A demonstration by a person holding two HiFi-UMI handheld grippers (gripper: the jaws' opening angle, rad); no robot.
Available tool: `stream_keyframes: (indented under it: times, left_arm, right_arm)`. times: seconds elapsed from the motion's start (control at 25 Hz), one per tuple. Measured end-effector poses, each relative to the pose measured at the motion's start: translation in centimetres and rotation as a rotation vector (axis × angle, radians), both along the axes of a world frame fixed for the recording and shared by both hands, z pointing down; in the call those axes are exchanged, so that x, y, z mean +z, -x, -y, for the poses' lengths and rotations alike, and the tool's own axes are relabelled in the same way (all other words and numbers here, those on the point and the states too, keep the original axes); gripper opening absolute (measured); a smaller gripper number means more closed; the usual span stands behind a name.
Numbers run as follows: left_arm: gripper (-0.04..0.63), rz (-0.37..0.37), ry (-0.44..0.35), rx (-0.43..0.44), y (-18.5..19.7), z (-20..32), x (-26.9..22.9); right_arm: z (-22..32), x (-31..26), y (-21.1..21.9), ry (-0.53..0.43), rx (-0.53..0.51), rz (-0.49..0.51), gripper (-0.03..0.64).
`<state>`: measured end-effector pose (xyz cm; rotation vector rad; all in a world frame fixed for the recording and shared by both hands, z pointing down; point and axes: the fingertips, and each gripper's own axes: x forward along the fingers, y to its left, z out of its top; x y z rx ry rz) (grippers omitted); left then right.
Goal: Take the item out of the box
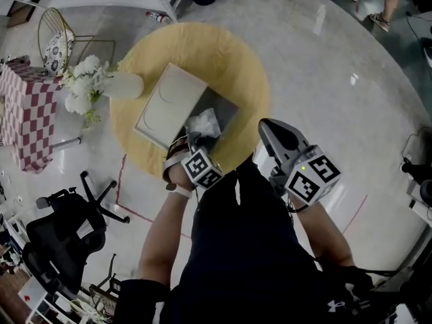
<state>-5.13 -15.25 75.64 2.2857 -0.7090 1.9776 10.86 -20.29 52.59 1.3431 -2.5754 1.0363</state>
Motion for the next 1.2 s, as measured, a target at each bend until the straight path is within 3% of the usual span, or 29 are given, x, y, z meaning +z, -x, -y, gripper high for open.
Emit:
stream_keyframes:
  times: [0.2, 0.52, 0.76, 1.0, 1.2]
  left_arm:
    - [0.026, -0.004, -0.030, 0.010, 0.1, 0.3, -1.2]
    - [0.018, -0.067, -0.046, -0.062, 0.5, 0.5, -2.6]
    - [0.018, -0.174, -0.035, -0.195, 0.7, 0.3, -4.1]
    - [0.018, -0.197, -0.061, -0.198, 0.5, -0.2, -6.1]
    - [0.017, -0.285, -0.072, -0.249, 0.1, -0.5, -8.2]
  right_arm:
    - [0.0, -0.5, -0.1, -0.006, 0.007, 0.005, 0.012]
    - [-0.5, -1.0, 0.3, -0.016, 0.001, 0.005, 0.012]
    - [-1.1, -1.7, 0.4, -0.026, -0.007, 0.004, 0.012]
    - [-1.6, -2.5, 1.0, -0.041, -0.021, 0.009, 0.012]
    - [-1.9, -3.9, 2.0, -0.074, -0.052, 0.006, 0.012]
